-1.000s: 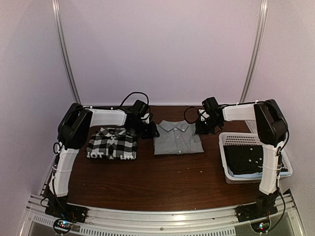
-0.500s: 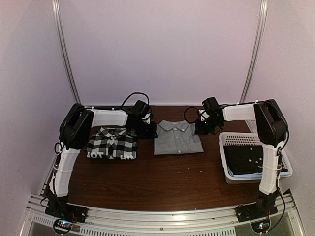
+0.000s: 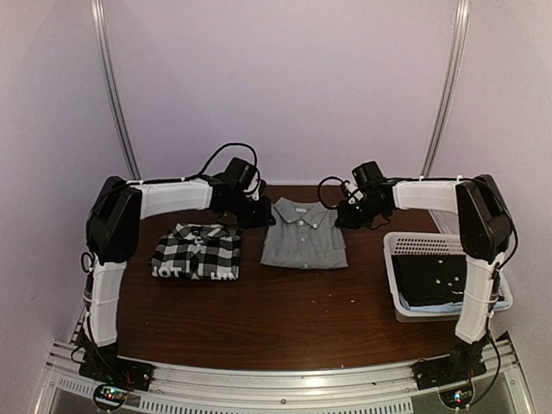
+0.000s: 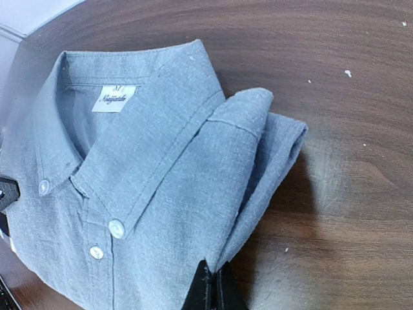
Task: Fold and stack the long sleeve shirts
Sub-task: Place the square-folded shirt on the square-folded shirt.
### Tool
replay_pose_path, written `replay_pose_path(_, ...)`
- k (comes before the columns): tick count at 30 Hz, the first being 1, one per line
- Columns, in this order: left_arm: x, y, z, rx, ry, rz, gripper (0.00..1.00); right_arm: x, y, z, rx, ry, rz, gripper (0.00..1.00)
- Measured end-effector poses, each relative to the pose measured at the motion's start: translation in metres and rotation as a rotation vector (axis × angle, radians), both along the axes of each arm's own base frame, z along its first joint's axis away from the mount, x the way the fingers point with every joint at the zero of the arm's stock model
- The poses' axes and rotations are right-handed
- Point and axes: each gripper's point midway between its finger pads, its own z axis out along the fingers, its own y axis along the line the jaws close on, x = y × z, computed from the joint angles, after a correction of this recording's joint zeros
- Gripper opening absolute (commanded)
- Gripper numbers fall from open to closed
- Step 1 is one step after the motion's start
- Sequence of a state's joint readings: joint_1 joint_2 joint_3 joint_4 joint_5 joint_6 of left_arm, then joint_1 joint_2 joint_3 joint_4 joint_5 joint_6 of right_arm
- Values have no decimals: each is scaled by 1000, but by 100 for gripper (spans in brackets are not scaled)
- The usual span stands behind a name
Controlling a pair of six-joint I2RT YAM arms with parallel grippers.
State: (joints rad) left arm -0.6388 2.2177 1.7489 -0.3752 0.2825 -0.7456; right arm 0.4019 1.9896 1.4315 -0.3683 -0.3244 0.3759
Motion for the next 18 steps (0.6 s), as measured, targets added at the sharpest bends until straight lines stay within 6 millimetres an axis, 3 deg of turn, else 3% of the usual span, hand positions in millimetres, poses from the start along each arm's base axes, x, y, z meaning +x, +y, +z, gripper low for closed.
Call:
replay_pose_path(6, -12, 14, 43, -29, -51, 4, 0, -12, 25, 30, 57, -34, 36, 0)
replay_pose_path(11, -26, 37, 57, -17, -49, 19, 0, -24, 51, 42, 94, -37, 74, 0)
replay_pose_path(18, -47, 94, 67, 23, -32, 69, 0, -54, 123, 76, 177, -71, 174, 0)
